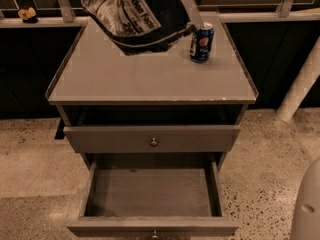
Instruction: Place blue chip bag into middle drawer
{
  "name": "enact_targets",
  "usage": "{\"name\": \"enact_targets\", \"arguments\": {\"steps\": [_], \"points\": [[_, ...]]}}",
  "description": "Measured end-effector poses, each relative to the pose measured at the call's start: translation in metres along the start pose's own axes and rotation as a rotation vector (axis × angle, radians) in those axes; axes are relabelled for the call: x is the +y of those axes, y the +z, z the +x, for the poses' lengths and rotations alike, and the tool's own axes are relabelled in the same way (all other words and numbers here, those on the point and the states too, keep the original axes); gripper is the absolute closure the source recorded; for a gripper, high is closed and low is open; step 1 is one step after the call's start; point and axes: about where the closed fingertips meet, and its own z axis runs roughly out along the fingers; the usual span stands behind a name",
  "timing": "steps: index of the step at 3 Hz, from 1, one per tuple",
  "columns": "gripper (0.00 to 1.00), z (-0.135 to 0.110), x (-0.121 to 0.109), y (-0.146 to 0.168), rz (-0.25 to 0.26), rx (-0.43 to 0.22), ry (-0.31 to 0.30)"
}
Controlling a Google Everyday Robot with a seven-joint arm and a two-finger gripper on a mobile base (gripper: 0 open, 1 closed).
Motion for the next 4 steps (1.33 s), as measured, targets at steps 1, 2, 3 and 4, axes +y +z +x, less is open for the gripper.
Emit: {"name": "enact_targets", "arguments": {"steps": [1,2,3,4], "points": [[1.0,0.0,0.0,0.0,0.0,0.0,0.0],[1.0,0.0,0.0,0.0,0.0,0.0,0.0],[1.0,0.0,0.0,0.0,0.0,0.0,0.0],[1.0,0.0,0.0,0.0,0.0,0.0,0.0]]}}
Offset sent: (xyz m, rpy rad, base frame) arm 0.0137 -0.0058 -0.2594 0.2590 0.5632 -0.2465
